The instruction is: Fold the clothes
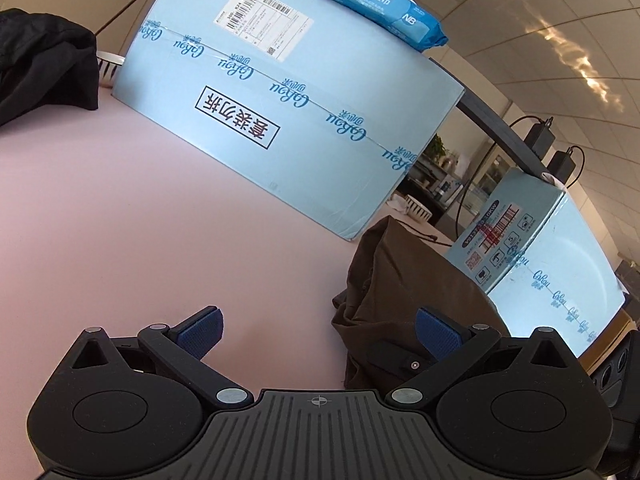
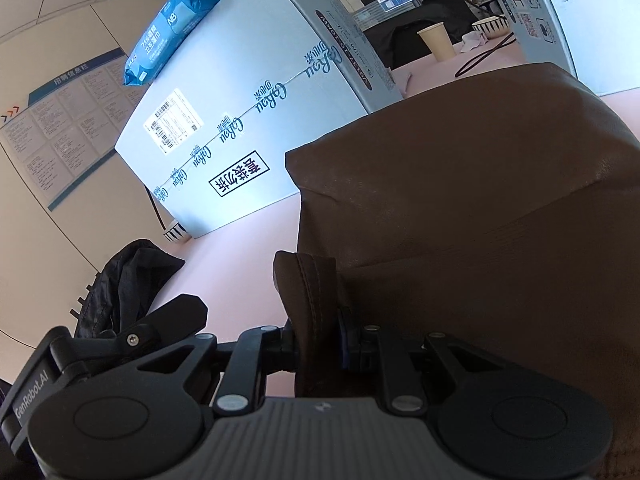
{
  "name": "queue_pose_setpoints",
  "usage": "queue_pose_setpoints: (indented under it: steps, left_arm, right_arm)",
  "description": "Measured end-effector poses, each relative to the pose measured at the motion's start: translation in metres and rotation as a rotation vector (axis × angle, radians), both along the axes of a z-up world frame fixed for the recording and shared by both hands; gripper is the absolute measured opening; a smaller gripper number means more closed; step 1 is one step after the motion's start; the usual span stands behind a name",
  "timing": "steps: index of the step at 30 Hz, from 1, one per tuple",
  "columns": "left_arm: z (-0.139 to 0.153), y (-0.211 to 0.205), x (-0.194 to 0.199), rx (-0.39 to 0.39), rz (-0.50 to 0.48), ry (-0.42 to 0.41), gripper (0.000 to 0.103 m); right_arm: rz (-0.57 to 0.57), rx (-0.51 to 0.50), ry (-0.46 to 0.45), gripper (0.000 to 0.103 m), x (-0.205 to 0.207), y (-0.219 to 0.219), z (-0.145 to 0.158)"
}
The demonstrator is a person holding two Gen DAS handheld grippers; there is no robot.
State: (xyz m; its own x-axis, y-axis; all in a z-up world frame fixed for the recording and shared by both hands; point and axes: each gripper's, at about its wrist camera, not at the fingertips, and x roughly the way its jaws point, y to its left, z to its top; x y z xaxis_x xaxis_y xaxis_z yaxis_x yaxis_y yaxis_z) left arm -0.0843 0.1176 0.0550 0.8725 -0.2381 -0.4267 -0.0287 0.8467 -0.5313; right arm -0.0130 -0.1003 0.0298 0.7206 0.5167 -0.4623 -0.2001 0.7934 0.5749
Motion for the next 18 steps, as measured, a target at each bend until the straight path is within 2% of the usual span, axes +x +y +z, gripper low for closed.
queue_pose_setpoints:
  steps: [4, 7, 10, 14, 15, 16, 18]
  left_arm:
    - [-0.001, 0.0, 0.003, -0.008, -0.009, 0.006, 0.103]
    - [-0.001, -0.002, 0.004, -0.004, -0.013, 0.006, 0.103]
    - [-0.003, 0.0, 0.007, -0.014, -0.003, 0.022, 0.103]
    - [-0.003, 0.005, 0.004, -0.026, 0.043, 0.0, 0.103]
    - [-0.002, 0.005, 0.003, -0.016, 0.05, -0.007, 0.103]
    - [-0.001, 0.004, 0.002, -0.006, 0.056, -0.019, 0.103]
    - [0.002, 0.003, -0.002, 0.001, 0.062, -0.057, 0.103]
  right_arm:
    - [-0.005, -0.02, -0.013, 0.018, 0.002, 0.003, -0.001]
    - [0.013, -0.032, -0.01, 0.025, 0.004, 0.005, 0.001]
    - [0.029, 0.002, 0.009, 0.033, 0.008, 0.001, 0.002]
    - [0.034, 0.052, 0.035, 0.035, 0.012, -0.005, 0.003]
    - [0.037, 0.06, 0.033, 0.04, 0.012, -0.005, 0.003]
    - [0.041, 0.073, 0.028, 0.051, 0.011, -0.006, 0.004]
    - [0.039, 0.117, 0.01, 0.066, 0.008, -0.009, 0.007]
